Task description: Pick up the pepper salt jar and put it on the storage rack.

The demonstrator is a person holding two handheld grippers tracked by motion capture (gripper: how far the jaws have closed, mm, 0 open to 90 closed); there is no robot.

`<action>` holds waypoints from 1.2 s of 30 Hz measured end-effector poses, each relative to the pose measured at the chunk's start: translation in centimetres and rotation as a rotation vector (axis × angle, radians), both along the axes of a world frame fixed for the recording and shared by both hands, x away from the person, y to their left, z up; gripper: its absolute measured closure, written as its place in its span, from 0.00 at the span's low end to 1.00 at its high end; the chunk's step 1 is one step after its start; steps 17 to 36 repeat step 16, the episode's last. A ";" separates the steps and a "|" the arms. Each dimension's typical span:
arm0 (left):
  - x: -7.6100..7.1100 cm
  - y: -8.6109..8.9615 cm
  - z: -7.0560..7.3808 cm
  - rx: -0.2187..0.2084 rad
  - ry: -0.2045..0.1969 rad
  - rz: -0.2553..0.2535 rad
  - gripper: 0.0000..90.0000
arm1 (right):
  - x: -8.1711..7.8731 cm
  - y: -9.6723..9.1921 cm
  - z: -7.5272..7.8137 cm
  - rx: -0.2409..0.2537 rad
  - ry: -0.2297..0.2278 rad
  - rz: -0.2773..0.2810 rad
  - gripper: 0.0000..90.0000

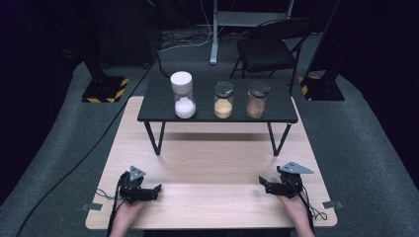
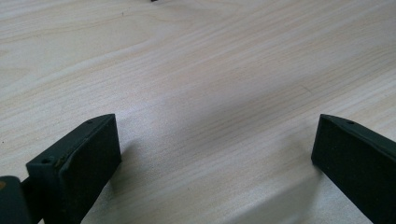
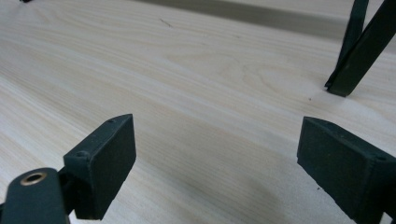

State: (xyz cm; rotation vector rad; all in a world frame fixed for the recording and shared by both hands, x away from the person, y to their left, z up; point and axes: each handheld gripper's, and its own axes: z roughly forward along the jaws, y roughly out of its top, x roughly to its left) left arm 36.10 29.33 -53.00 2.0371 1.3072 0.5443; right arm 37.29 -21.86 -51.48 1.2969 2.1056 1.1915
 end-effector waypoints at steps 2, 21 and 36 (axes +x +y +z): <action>0.0 0.0 0.0 0.000 0.000 0.000 0.01 | 0.0 0.0 -0.3 -0.013 0.003 0.001 0.12; 0.0 0.0 0.0 0.000 0.000 0.001 0.01 | -0.2 0.7 -1.1 -0.109 0.049 0.018 0.12; 0.0 0.0 0.0 0.000 0.000 0.001 0.01 | -0.2 0.7 -1.1 -0.109 0.049 0.018 0.12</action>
